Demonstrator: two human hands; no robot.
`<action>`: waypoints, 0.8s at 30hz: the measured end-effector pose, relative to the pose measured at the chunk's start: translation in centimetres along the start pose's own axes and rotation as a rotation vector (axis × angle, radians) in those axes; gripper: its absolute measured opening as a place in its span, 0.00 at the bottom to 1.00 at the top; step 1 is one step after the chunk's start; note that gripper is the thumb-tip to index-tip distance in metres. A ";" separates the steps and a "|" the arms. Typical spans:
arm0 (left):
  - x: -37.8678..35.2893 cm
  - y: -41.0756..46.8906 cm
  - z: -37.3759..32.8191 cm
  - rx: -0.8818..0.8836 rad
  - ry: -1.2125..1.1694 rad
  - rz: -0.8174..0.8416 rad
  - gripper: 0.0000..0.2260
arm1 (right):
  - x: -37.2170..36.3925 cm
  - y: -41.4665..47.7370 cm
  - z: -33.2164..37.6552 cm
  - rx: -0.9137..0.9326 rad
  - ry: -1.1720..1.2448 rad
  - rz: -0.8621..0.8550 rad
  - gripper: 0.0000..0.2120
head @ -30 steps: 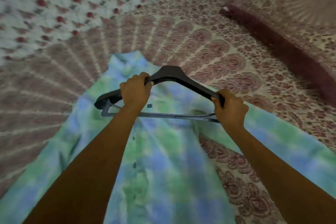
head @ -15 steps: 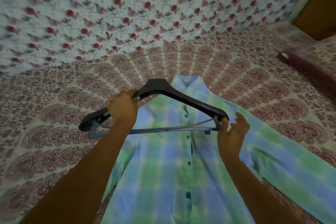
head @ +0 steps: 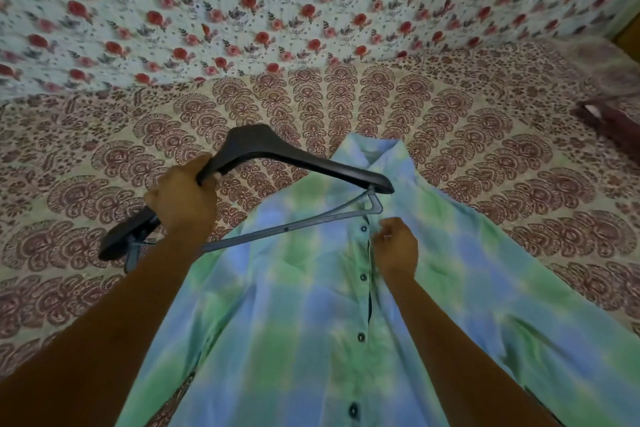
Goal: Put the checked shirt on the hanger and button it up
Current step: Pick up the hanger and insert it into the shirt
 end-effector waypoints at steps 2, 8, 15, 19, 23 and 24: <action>-0.9 0.3 0.7 0.050 -0.042 -0.005 0.14 | -1.2 1.1 0.7 0.006 -0.051 0.029 0.14; -2.6 0.6 1.2 0.107 -0.059 -0.026 0.14 | -1.4 3.6 0.5 -0.046 -0.120 -0.023 0.10; -1.2 -0.3 1.3 0.088 0.030 -0.003 0.12 | 3.9 4.4 -0.4 -0.128 0.273 -0.343 0.19; -1.5 -1.4 0.7 0.057 0.074 0.051 0.12 | 5.8 3.8 0.6 0.014 0.353 -0.289 0.13; -4.1 -1.9 -2.3 0.022 0.005 0.093 0.11 | 5.6 2.5 2.3 0.164 0.332 -0.117 0.08; -5.1 -1.7 -3.5 0.007 -0.016 0.104 0.12 | 5.7 2.4 2.4 0.184 0.317 -0.087 0.09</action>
Point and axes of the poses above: each hand's wrist, its own y-axis towards the middle knuckle, its own x-axis out of the back of the hand, z = x × y, the point moved 5 cm from there along y, towards the middle knuckle, and after that the axes turned 13 degrees about -x, right-handed, at the moved point
